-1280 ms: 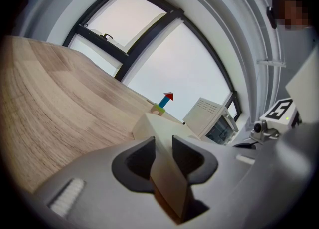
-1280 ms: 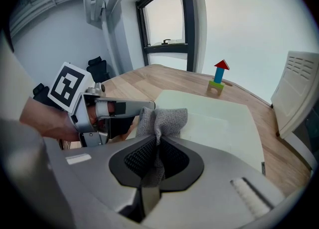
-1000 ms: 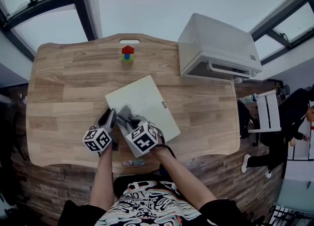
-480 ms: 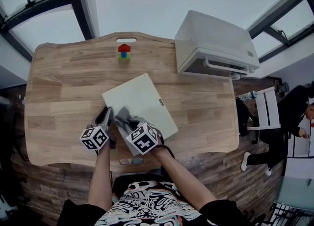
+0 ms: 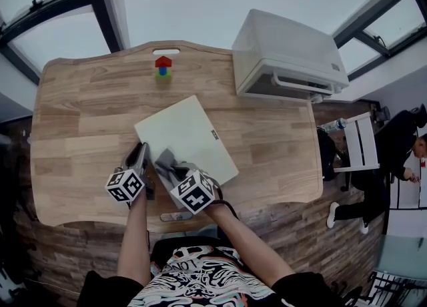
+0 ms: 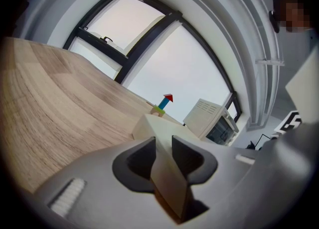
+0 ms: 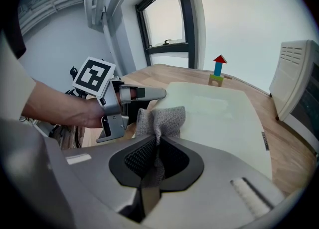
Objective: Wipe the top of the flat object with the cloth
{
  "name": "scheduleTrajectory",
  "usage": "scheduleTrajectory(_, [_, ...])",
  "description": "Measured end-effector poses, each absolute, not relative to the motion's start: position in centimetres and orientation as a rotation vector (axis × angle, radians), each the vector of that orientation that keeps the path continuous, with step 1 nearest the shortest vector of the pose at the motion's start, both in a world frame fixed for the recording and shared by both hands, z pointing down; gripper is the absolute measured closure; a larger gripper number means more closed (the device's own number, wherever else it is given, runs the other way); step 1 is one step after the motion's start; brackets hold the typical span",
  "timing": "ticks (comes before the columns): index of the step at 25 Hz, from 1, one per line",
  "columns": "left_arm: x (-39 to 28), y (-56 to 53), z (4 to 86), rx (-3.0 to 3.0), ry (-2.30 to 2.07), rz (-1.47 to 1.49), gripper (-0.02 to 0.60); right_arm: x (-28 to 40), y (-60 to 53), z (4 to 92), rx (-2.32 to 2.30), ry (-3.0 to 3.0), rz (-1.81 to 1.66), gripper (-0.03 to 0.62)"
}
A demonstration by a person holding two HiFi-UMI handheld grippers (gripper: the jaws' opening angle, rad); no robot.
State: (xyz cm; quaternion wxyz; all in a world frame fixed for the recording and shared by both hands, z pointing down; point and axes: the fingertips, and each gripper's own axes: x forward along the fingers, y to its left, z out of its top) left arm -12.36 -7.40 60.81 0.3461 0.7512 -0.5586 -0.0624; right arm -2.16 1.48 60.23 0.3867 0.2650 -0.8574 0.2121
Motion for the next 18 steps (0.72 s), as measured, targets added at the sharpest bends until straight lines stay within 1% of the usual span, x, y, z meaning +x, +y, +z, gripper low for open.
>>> scheduleTrajectory(18, [-12.3, -7.5, 60.7, 1.962, -1.462, -0.166, 0.425, -1.1, 3.9, 60.4, 0.639, -2.160, 0.549, 0.574])
